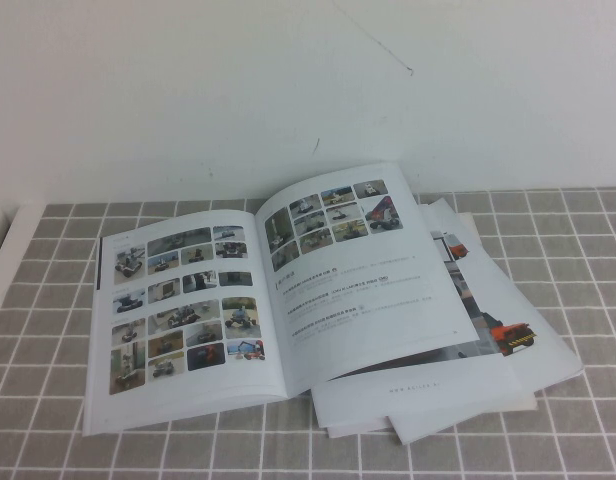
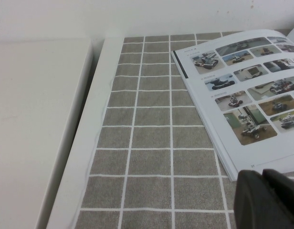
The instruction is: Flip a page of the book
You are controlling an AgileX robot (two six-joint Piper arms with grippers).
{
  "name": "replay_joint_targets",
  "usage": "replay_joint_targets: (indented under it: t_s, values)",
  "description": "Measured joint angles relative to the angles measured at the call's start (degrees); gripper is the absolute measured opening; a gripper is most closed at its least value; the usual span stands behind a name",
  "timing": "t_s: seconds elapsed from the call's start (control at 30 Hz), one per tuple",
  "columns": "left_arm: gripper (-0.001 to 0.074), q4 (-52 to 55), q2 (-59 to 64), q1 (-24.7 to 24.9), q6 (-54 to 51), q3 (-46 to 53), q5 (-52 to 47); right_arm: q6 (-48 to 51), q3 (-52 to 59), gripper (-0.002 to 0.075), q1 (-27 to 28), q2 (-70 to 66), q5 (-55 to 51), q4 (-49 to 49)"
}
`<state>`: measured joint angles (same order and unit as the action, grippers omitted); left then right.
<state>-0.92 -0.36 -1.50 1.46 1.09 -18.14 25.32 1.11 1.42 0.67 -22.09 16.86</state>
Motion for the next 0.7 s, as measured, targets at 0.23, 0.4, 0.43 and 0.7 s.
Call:
replay_joint_targets:
  t_s: [0.23,0.4,0.43,0.7]
  values:
    - [-0.0004,0.00,0.00,0.00,0.00,0.00,0.00,0.74,0.00,-0.0002,0.00,0.00,0.11,0.00]
    - [-0.0004,0.00,0.00,0.00,-0.22,0.00,0.00,0.74,0.00,-0.0002,0.00,0.00,0.11,0.00]
    - [-0.0004,0.00,0.00,0.00,-0.22,0.00,0.00,0.74,0.00,-0.0002,0.00,0.00,0.11,0.00]
    - [-0.0004,0.00,0.00,0.00,-0.22,0.00,0.00,0.74,0.00,-0.0002,0.00,0.00,0.11,0.00]
